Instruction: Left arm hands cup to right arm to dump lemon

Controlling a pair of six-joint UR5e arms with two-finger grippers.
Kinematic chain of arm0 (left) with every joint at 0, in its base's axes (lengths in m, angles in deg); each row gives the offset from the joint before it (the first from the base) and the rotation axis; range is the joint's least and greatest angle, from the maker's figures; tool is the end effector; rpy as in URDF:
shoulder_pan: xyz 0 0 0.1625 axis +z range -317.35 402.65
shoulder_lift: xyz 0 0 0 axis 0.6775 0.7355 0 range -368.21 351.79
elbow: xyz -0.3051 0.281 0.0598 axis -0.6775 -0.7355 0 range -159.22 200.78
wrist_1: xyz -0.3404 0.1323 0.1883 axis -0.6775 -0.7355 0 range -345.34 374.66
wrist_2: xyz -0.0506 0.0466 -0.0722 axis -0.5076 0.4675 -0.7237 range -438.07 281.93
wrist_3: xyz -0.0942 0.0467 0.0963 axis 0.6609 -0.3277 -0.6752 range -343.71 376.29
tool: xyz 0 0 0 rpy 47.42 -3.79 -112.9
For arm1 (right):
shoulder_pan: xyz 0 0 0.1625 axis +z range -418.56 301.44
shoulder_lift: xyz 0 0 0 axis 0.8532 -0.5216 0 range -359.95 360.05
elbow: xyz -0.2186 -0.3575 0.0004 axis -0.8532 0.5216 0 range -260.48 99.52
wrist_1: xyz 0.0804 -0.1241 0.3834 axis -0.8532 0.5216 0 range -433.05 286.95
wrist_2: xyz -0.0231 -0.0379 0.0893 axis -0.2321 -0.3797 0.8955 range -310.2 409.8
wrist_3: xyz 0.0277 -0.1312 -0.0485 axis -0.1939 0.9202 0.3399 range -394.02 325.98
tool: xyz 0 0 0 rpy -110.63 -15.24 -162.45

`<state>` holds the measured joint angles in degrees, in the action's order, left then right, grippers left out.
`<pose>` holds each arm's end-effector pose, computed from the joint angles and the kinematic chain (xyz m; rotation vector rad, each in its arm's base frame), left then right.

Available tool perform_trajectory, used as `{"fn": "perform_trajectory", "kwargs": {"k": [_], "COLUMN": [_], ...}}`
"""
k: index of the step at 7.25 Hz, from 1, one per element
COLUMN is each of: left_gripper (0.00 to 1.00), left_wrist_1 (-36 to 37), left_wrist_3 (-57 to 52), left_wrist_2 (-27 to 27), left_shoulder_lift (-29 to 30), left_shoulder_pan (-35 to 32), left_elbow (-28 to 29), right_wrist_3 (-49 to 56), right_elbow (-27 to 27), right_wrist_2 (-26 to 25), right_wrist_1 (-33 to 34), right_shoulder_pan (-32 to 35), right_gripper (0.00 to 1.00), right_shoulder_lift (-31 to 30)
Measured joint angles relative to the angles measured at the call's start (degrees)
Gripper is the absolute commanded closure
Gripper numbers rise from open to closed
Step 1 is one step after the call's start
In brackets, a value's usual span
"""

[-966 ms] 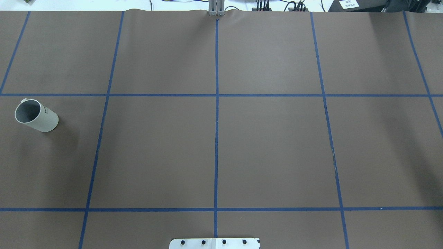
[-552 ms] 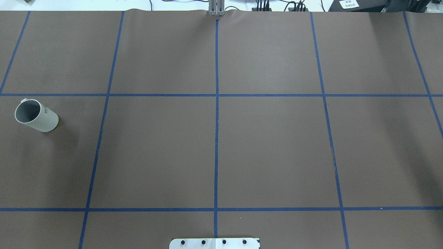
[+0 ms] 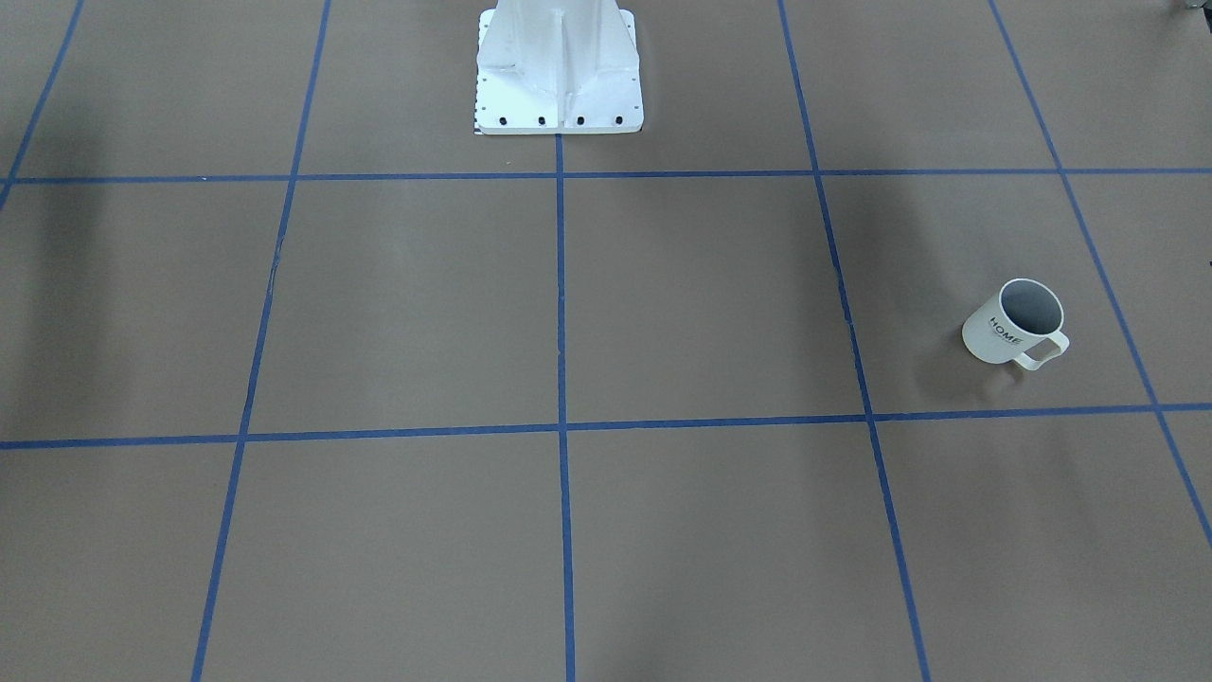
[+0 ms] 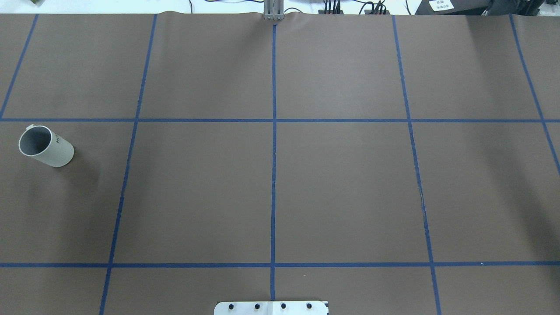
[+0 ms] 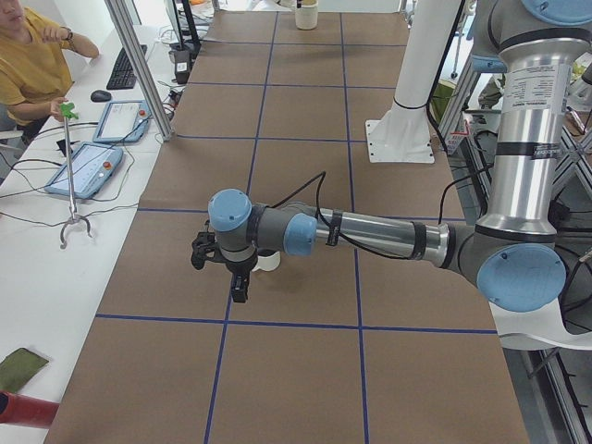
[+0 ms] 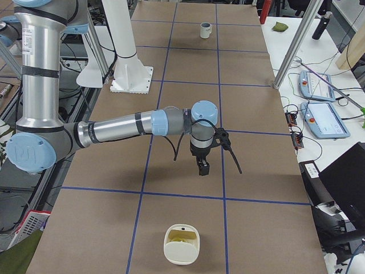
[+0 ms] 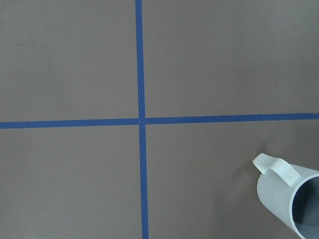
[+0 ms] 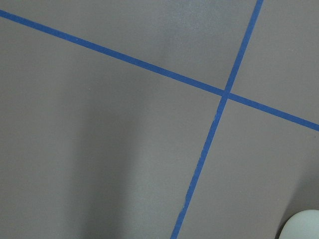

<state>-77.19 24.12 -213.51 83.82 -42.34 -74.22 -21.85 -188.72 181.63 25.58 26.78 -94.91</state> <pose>0.0133 -0.5153 0.6173 0.0572 0.8028 0.0147 0.0015 -0.4516 0.5885 0.1257 -0.7260 -0.3099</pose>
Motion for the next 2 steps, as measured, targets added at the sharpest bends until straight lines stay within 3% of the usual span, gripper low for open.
{"fn": "perform_trajectory", "kwargs": {"k": [2], "left_gripper": [0.00], "left_wrist_1": [0.0], "left_wrist_3": [0.0], "left_wrist_2": [0.1], "left_shoulder_lift": [0.0], "left_shoulder_pan": [0.0], "left_elbow": [0.0], "right_wrist_3": [0.0], "right_elbow": [-0.1], "right_wrist_2": [0.0], "right_wrist_1": [0.0], "right_shoulder_pan": [0.0], "right_gripper": [0.00], "right_shoulder_lift": [0.2]}}
